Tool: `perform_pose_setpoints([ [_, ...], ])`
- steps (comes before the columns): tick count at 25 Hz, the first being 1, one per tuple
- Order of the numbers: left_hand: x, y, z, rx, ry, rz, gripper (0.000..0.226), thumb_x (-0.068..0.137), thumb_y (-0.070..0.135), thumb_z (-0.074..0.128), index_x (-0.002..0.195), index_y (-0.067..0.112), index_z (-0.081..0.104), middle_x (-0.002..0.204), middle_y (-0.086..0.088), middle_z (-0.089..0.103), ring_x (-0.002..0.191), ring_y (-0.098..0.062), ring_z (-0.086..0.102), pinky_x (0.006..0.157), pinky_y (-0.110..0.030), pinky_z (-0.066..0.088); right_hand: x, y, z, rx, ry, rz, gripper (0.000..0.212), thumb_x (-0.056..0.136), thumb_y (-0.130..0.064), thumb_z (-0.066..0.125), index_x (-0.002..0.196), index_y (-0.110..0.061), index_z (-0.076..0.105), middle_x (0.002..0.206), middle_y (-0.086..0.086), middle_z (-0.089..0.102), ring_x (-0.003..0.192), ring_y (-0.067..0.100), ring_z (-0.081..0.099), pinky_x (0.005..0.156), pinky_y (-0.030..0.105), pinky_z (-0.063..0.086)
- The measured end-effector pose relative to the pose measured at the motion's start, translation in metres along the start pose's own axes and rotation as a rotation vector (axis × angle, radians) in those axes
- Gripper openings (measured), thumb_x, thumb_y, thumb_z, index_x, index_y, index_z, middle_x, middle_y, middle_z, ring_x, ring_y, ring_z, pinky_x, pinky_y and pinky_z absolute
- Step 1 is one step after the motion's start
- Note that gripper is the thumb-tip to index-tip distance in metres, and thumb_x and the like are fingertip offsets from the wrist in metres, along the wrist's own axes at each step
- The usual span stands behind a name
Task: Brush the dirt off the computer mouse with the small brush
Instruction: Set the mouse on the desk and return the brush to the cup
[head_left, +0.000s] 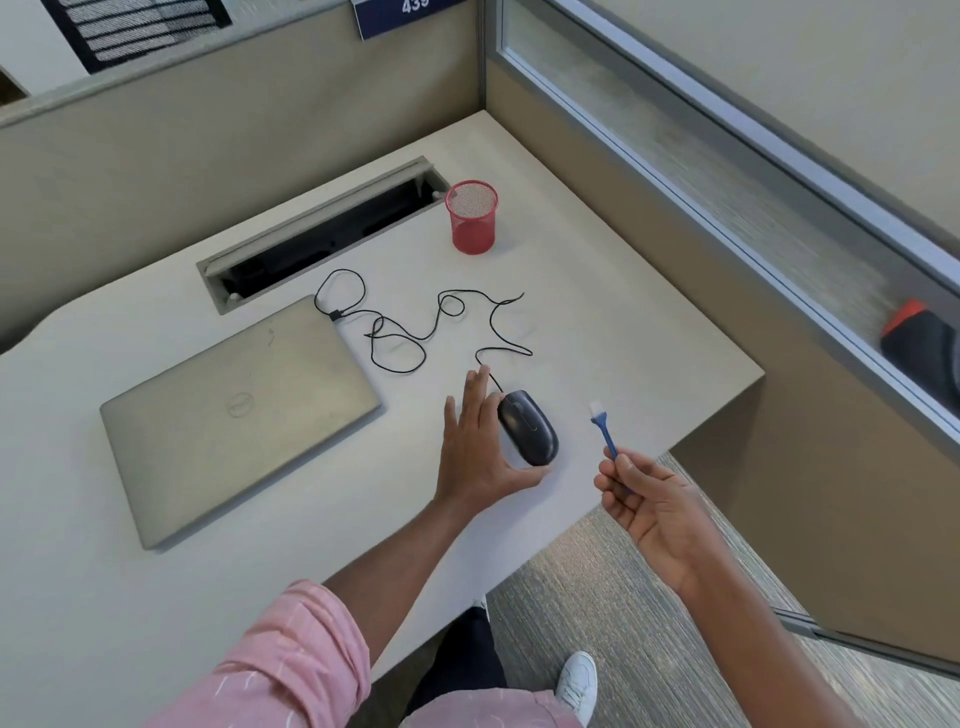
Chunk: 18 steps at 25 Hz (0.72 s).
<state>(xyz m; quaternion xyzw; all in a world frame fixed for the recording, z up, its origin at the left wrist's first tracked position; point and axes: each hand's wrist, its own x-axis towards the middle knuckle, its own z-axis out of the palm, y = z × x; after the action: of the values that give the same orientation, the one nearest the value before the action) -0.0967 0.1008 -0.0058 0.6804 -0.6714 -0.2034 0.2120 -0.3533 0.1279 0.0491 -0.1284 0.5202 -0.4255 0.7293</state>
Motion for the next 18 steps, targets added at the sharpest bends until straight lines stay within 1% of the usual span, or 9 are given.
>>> perform_pose_setpoints([
  [2,0.013,-0.010,-0.005,-0.007,0.002,-0.017,0.110,0.065,0.074,0.089,0.146,0.016,0.045,0.186,-0.002,0.008,0.174,-0.022,-0.001,0.137,-0.063,0.016,0.009,-0.003,0.012,-0.006,-0.003,0.005,0.029,0.091,-0.014,0.082,0.117,-0.002,0.084,0.102,0.014,0.082,0.085,0.021,0.081,0.074,0.029,0.068],
  [5,0.029,-0.024,-0.012,-0.023,-0.001,-0.037,0.112,0.064,0.072,0.091,0.149,0.015,0.044,0.185,-0.002,0.012,0.174,-0.022,0.002,0.135,-0.064,0.017,0.020,-0.006,0.027,-0.029,0.007,0.013,0.037,0.090,-0.015,0.082,0.124,0.001,0.080,0.103,0.014,0.082,0.086,0.021,0.081,0.074,0.029,0.068],
  [11,0.051,-0.043,-0.015,-0.033,0.004,-0.060,0.117,0.067,0.072,0.091,0.155,0.013,0.043,0.185,-0.002,0.015,0.174,-0.023,0.006,0.138,-0.060,0.014,0.034,-0.012,0.055,-0.132,0.017,0.012,0.038,0.087,-0.020,0.084,0.121,-0.004,0.082,0.107,0.015,0.084,0.091,0.023,0.083,0.072,0.030,0.067],
  [14,0.057,-0.049,-0.014,-0.027,0.011,-0.059,0.116,0.067,0.074,0.090,0.154,0.013,0.044,0.184,-0.004,0.019,0.173,-0.026,0.009,0.138,-0.057,0.014,0.041,-0.014,0.070,-0.138,0.013,0.022,0.029,0.089,-0.021,0.082,0.115,-0.010,0.083,0.106,0.013,0.083,0.090,0.022,0.082,0.071,0.030,0.066],
  [18,0.062,-0.056,-0.013,-0.046,0.011,-0.065,0.116,0.067,0.073,0.091,0.153,0.010,0.046,0.184,-0.005,0.021,0.173,-0.027,0.011,0.139,-0.055,0.014,0.048,-0.018,0.084,-0.141,0.005,0.027,0.014,0.101,-0.014,0.073,0.112,-0.011,0.081,0.103,0.012,0.082,0.089,0.022,0.081,0.071,0.031,0.065],
])
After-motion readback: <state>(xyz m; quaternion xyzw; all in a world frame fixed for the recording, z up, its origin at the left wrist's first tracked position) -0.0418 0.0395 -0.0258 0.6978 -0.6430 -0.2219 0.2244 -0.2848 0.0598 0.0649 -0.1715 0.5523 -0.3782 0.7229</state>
